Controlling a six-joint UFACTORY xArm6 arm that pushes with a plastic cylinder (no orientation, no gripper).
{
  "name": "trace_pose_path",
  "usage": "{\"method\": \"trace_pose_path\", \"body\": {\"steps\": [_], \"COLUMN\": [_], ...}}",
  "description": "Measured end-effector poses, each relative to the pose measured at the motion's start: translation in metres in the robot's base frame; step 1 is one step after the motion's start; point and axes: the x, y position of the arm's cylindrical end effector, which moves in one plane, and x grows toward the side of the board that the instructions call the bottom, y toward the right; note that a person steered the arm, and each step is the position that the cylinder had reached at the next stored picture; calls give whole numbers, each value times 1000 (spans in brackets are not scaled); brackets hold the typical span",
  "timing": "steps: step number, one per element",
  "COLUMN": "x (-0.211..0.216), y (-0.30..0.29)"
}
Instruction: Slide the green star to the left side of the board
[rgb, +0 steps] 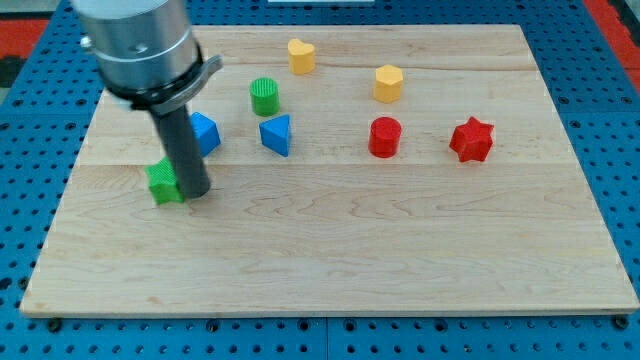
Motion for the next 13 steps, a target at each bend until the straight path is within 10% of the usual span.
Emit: {"method": "trace_pose_path", "body": {"steps": [4, 7, 13], "x": [-39, 33, -18], "y": [-12, -26, -45]}}
